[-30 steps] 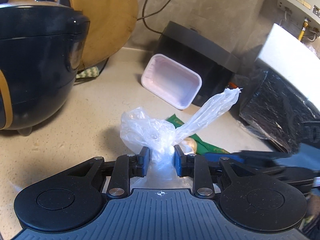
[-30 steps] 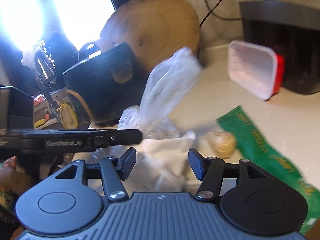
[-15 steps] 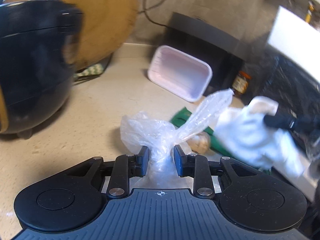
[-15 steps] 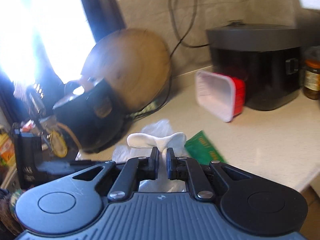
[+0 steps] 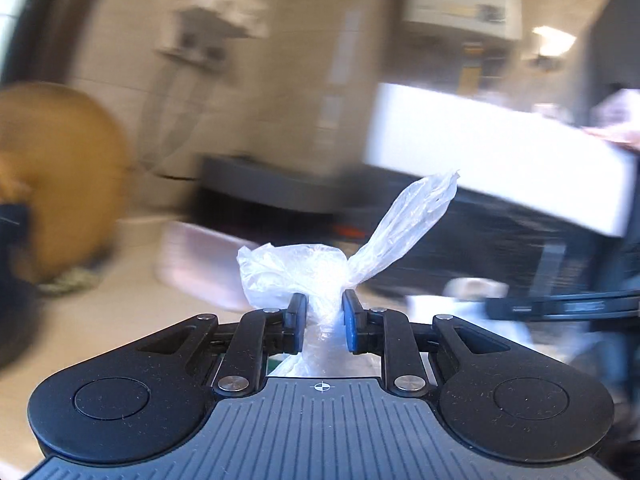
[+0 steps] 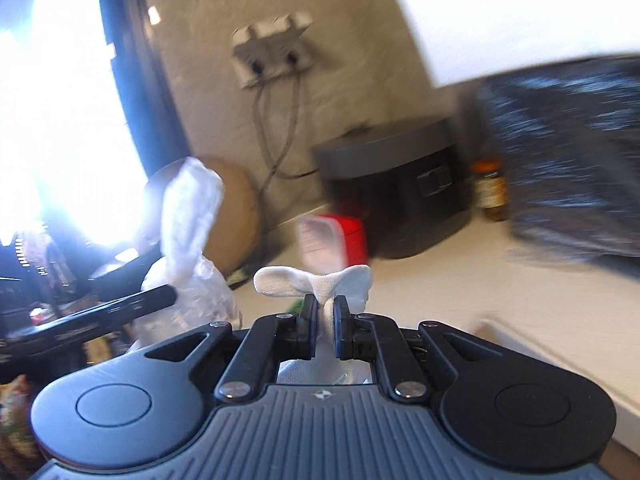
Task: Collect trash
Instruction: 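Carry the clear plastic bag and white glove down into the green bin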
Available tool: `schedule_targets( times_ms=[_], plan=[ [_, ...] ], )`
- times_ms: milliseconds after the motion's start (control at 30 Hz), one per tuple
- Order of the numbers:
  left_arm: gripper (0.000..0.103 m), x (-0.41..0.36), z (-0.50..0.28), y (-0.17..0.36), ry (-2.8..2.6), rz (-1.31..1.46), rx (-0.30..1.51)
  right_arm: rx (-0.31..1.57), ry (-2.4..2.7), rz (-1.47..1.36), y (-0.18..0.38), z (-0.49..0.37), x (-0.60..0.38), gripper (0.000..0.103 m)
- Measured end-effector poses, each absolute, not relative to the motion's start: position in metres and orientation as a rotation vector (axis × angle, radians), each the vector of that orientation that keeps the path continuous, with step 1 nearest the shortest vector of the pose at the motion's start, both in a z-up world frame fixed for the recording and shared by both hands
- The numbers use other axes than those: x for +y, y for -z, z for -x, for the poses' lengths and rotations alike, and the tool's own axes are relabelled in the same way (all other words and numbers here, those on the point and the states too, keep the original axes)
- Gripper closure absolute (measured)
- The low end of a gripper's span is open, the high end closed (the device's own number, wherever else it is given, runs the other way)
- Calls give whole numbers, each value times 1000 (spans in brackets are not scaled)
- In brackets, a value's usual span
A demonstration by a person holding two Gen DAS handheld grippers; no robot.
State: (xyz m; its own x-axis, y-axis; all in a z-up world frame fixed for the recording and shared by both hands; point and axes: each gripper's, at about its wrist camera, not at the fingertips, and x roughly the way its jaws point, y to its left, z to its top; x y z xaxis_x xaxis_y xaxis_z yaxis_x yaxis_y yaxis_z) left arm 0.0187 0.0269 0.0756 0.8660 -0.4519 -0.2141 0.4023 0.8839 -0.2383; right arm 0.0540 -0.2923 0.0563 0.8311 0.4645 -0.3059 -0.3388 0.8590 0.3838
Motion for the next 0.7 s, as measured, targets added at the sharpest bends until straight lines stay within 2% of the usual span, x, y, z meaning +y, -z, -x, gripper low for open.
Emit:
schedule_targets(
  times_ms=[100, 200, 367, 533, 600, 700],
  plan=[
    [80, -18, -13, -43, 622, 213, 342, 392, -326, -329, -35, -27, -324, 95],
    [80, -63, -26, 12, 739, 228, 511, 441, -185, -316, -4, -9, -349, 95],
    [80, -128, -65, 142, 798, 253, 863, 594, -58, -330, 66, 0, -380, 95],
    [77, -168, -111, 297, 705, 285, 1163, 747, -5, -434, 148, -4, -395, 95],
    [77, -170, -119, 346, 647, 252, 1220, 804, 8, -475, 179, -7, -396, 95],
    [76, -164, -118, 387, 627, 310, 1220, 881, 21, -521, 217, -10, -395, 95]
  ],
)
